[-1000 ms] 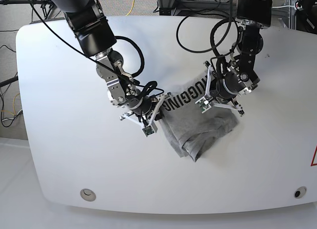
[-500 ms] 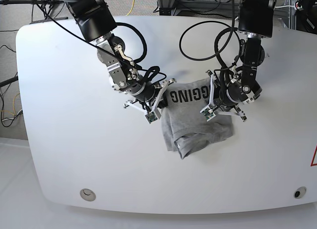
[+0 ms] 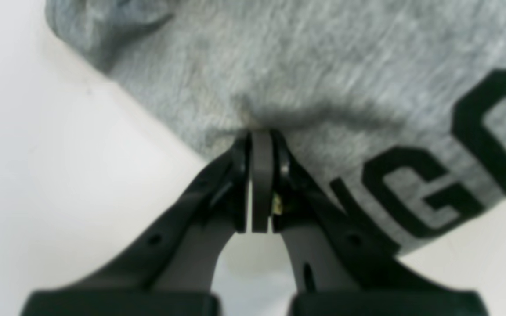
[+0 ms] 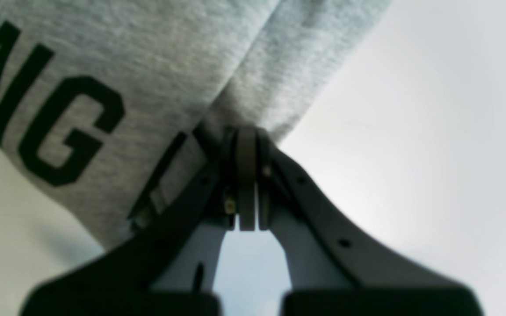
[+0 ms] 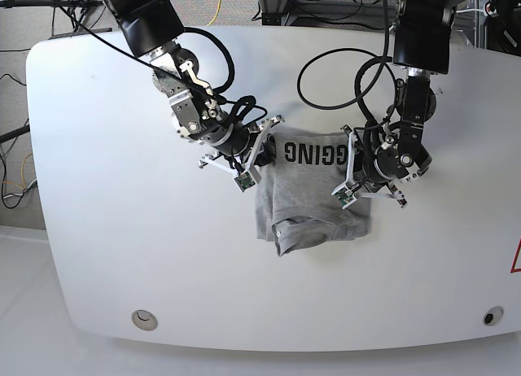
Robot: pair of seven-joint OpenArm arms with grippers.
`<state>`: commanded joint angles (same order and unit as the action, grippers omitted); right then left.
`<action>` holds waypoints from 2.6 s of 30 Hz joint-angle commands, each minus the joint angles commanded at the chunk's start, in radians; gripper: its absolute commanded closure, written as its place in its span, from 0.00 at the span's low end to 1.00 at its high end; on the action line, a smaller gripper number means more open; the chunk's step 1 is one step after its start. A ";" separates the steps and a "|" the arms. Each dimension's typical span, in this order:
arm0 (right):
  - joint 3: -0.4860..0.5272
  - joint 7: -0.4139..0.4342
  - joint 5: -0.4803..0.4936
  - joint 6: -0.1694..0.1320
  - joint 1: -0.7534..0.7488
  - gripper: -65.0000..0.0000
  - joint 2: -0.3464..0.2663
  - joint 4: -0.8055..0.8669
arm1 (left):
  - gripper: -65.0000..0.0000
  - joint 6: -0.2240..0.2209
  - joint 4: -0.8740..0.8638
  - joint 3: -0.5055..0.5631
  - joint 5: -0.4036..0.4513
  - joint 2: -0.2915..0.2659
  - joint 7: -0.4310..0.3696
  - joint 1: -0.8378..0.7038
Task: Fold the T-shirt properly
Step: 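Open both grippers and lift them off the folded shirt, then press the printed edge flat with the right gripper, then lift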
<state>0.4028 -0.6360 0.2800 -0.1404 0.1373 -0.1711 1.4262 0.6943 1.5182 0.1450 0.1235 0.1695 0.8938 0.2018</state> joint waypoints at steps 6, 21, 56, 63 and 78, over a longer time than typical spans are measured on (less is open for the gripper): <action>-0.048 -0.054 -0.009 -0.006 -0.008 1.00 -0.017 0.049 | 1.00 0.000 0.077 -0.020 0.000 0.023 0.000 0.012; -0.048 -0.097 0.002 -0.003 -0.081 1.00 -0.089 0.281 | 1.00 -0.002 0.284 -0.141 0.002 0.029 0.049 -0.017; 0.118 -0.255 -0.008 -0.060 0.020 1.00 0.121 0.195 | 1.00 0.000 0.353 -0.324 0.000 0.072 0.147 -0.210; 0.163 -0.201 -0.009 -0.054 0.083 1.00 0.166 0.068 | 1.00 0.000 0.353 -0.333 0.000 0.091 0.147 -0.210; 0.183 -0.084 -0.009 -0.058 0.247 1.00 0.199 -0.187 | 1.00 0.000 0.353 -0.334 0.000 0.092 0.147 -0.210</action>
<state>0.5854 -0.7204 0.2708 -0.1987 0.3844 0.0284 1.2390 0.6943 1.8711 -0.1895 0.1235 0.2616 1.0411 -0.0084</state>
